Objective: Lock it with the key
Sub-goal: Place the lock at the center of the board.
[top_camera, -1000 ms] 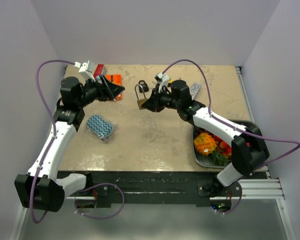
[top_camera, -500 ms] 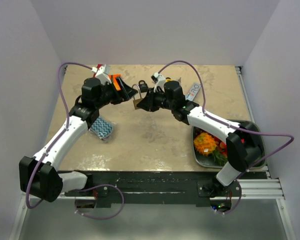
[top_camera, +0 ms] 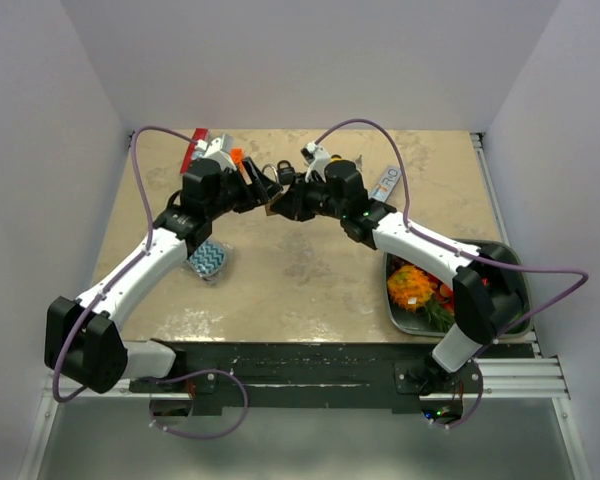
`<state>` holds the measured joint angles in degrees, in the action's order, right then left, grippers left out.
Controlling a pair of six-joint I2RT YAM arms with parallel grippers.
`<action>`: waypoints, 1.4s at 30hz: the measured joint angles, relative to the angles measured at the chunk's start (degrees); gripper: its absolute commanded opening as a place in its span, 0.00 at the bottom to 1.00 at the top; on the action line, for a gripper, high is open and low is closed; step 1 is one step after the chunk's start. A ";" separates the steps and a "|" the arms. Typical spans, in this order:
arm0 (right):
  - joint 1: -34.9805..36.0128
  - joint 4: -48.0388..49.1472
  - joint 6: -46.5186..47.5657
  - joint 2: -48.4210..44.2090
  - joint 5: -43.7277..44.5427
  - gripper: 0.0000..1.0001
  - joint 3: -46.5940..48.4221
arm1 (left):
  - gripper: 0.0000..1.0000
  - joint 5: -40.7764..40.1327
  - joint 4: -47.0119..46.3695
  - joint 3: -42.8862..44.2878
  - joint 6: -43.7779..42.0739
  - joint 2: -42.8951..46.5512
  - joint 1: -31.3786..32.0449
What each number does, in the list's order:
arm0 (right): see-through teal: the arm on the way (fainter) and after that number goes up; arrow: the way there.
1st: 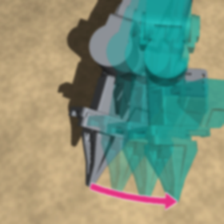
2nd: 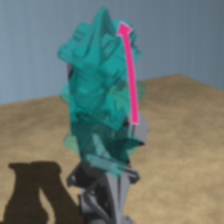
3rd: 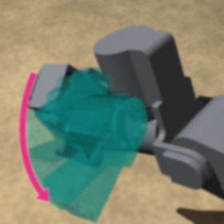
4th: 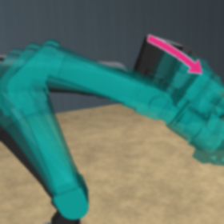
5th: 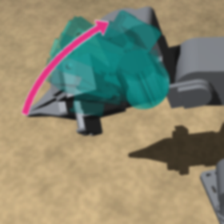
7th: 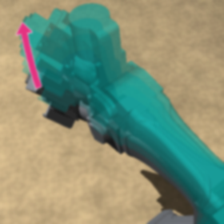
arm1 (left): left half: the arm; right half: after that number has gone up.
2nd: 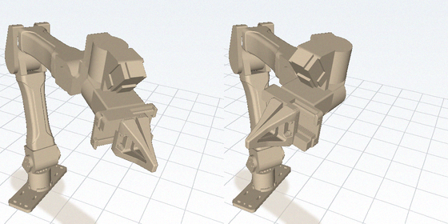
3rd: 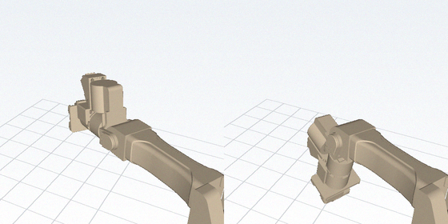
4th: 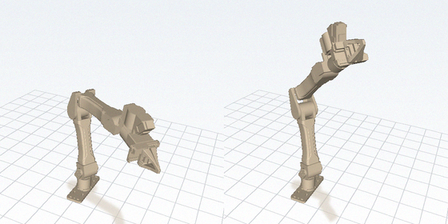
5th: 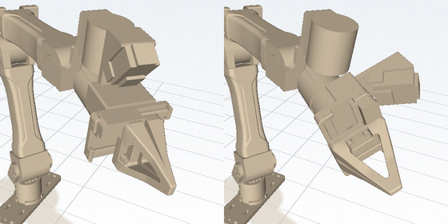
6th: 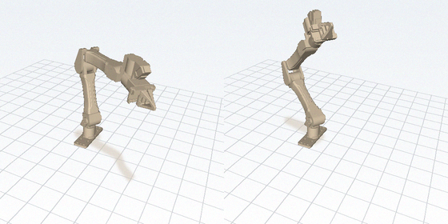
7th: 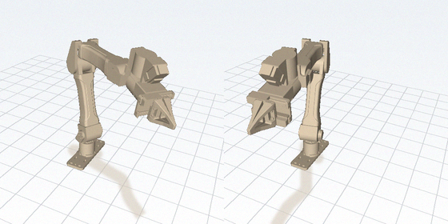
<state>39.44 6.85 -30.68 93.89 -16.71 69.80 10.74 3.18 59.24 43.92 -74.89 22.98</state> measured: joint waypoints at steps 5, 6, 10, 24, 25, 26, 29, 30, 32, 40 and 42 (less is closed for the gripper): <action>0.04 -0.04 -0.46 0.00 0.66 0.00 0.63 | 0.67 -2.32 1.92 0.02 0.09 -0.59 0.22; 0.04 -0.13 -0.55 0.00 0.68 0.00 0.63 | 0.67 -2.60 1.99 0.04 0.07 -0.59 0.42; 0.31 -0.37 -1.07 0.00 0.70 0.00 0.63 | 0.67 -3.52 1.88 0.20 0.07 -0.87 0.96; 0.70 -0.98 -1.57 0.00 0.76 0.00 0.63 | 0.17 -4.76 0.87 0.68 -0.17 -1.95 1.81; 0.68 -1.03 -1.62 0.00 0.76 0.00 0.63 | 0.04 -4.85 0.87 0.66 -0.20 -1.97 1.86; 0.68 -1.03 -1.66 0.00 0.76 0.00 0.63 | 0.00 -4.87 0.85 0.68 -0.20 -1.97 1.88; 0.68 -1.03 -1.75 0.00 0.74 0.32 0.63 | 0.00 -5.01 0.87 0.66 -0.24 -1.97 1.90; 0.68 -1.03 -1.75 0.00 0.72 0.41 0.63 | 0.00 -4.98 0.87 0.68 -0.50 -1.97 1.90; 0.70 -0.96 -1.99 0.00 0.35 0.64 0.63 | 0.00 -5.29 1.27 0.90 -1.46 -2.03 1.92; -1.51 -3.78 0.96 -3.10 -2.51 0.97 0.59 | 0.00 -9.03 8.79 4.85 -10.86 -5.86 1.51; -3.34 -5.51 2.40 -4.70 -2.82 0.99 0.57 | 0.00 -9.05 11.30 6.97 -13.18 -8.35 1.38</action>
<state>36.10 1.34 -28.27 89.19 -19.53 70.37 1.69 14.48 66.22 30.74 -83.24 24.36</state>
